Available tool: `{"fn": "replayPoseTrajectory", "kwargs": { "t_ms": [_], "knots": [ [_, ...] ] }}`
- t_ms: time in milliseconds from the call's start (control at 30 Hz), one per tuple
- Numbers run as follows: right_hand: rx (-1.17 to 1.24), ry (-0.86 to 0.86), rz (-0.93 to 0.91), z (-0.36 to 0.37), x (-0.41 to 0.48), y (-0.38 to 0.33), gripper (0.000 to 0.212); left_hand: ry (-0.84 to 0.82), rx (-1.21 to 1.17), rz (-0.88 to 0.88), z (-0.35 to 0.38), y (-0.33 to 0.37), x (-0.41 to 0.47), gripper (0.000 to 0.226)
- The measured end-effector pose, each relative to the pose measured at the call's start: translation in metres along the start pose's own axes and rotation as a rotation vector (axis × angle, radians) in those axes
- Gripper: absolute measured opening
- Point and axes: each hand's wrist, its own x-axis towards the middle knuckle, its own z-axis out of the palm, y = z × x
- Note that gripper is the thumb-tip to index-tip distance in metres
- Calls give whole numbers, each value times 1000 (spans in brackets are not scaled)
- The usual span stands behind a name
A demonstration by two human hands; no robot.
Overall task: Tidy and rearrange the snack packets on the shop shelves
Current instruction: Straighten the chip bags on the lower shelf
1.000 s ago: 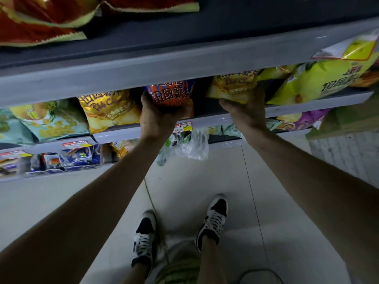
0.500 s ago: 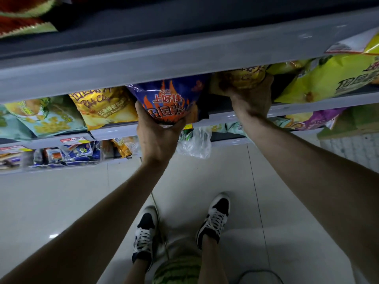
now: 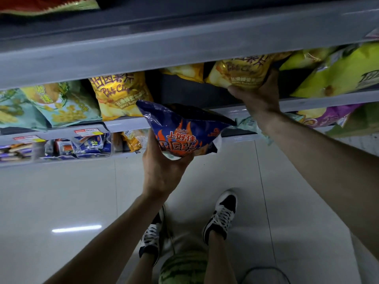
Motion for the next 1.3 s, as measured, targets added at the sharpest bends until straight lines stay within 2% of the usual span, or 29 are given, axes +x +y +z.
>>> {"fn": "replayPoseTrajectory", "kwargs": {
  "t_ms": [200, 300, 433, 733, 867, 1000, 1067, 1167, 1233, 1300],
  "knots": [
    [-38, -119, 54, -9, 15, -11, 70, 40, 20, -10, -24, -5, 4, 88],
    [-67, -149, 28, -22, 17, -10, 72, 45, 5, -18, -29, -4, 10, 92],
    [-201, -328, -35, -29, 12, -7, 64, 34, 13, -23, -32, -2, 11, 91],
    [-195, -523, -85, 59, -7, -19, 77, 64, 27, -71, -38, -10, 4, 95],
    [-149, -450, -52, 68, -15, -10, 72, 76, 19, -86, -35, -4, 3, 95],
    [-197, -360, -106, 54, -27, -5, 63, 90, 12, -110, -21, 16, 2, 97],
    [-205, -284, -150, 37, -38, -2, 51, 93, 4, -127, -7, 31, 0, 94],
    [-41, -40, -109, 7, -67, 13, 23, 67, 44, -130, 17, 51, -2, 91],
    [92, 130, -57, -15, -94, 22, 24, 50, 71, -116, 37, 65, 0, 93],
    [112, 244, -86, -33, -118, 29, 27, 33, 115, -111, 59, 82, 4, 92]
  ]
}}
